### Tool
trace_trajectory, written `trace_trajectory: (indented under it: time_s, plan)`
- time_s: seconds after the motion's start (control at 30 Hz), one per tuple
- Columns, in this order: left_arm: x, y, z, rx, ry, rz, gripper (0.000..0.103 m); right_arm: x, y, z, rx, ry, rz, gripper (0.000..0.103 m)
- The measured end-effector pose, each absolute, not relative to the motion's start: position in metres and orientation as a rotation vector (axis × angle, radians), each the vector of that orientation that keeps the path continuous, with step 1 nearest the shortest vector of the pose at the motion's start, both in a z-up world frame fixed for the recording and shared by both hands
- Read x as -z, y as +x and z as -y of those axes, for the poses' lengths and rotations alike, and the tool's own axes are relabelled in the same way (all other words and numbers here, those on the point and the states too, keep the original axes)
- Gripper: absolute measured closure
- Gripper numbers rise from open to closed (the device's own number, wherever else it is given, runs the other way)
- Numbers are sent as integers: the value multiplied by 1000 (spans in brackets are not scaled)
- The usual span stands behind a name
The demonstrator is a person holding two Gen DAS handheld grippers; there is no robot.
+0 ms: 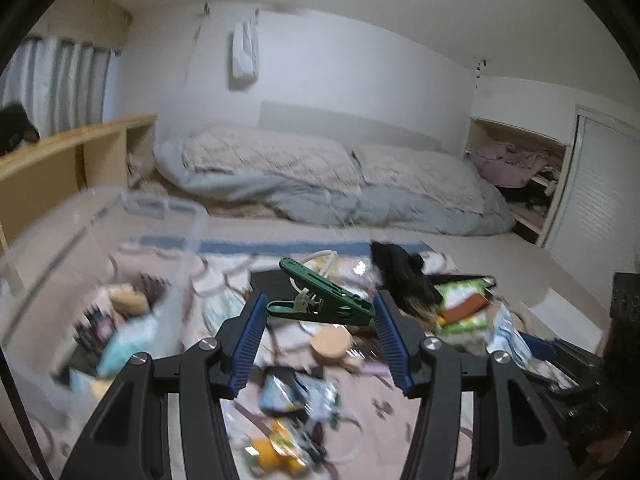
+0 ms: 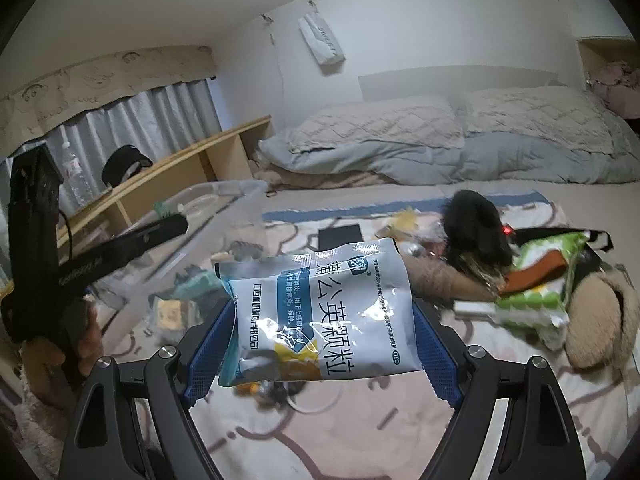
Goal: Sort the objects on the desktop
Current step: 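Carry the clothespin and sachet with both tools over the clear bin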
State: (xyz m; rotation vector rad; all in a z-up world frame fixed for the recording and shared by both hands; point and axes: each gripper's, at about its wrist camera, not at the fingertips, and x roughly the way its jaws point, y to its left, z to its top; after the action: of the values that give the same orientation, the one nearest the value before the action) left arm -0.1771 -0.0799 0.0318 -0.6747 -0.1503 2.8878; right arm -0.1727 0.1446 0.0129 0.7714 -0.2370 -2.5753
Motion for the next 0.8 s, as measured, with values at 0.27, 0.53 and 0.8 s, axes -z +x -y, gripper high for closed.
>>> trace_trajectory:
  time_s: [0.27,0.53,0.8]
  plan:
    - [-59,-191,137,-3057,-568,179,48,-34,-192,-109,2536,732,204,17]
    - [-60,-194,198,-3237,-573,196,48,-43,-216,-59,2426,732,206,17]
    - [-38,-197,255,-3360,-694,210,48,-51,-238,-2,2337,746,149,17]
